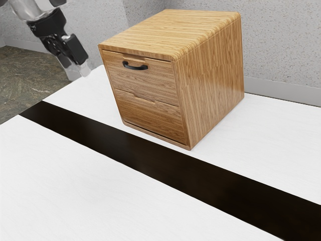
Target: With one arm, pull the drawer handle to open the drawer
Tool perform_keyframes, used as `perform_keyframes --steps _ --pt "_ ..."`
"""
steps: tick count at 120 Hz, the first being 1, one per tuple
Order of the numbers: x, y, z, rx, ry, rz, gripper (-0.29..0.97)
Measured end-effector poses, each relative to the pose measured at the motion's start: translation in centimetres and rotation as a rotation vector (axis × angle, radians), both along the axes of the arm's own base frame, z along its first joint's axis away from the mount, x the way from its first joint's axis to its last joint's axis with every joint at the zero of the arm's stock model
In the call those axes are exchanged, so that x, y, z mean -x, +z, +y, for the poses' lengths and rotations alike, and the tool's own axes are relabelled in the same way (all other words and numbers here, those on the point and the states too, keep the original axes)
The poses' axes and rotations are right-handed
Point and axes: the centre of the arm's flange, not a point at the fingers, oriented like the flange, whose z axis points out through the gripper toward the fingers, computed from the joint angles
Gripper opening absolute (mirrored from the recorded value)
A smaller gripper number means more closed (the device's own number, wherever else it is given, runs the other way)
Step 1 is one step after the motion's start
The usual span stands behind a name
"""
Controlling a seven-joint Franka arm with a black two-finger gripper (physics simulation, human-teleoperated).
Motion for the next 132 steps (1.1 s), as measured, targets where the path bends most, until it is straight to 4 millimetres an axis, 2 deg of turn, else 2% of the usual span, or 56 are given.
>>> perform_keyframes --steps 5,22,40,49,57,68,79,95,106,123,132 --pt "0.2 0.6 -0.6 -0.016 -0.009 -0.008 0.68" --pt "-0.7 0.1 -4.0 -0.034 -0.063 0.015 0.68" --pt "-1.2 -0.3 -8.6 -0.071 -0.135 0.039 0.68" --pt "-0.9 -0.5 -9.4 -0.079 -0.149 0.066 0.68" --pt "-1.0 -1.2 -8.7 -0.09 -0.166 0.091 0.68" --pt "-1.9 -4.4 -7.4 -0.116 -0.255 0.111 0.68" --pt "-2.4 -6.1 -6.1 -0.203 -0.364 0.061 0.68" --pt "-4.0 -6.5 -4.9 -0.236 -0.587 -0.084 0.68" --pt "-5.4 -7.6 -3.5 -0.236 -0.734 -0.185 0.68" --pt "-7.5 -8.7 -0.2 -0.28 -0.909 -0.298 0.67" --pt "-7.7 -8.7 2.4 -0.318 -0.971 -0.338 0.65"
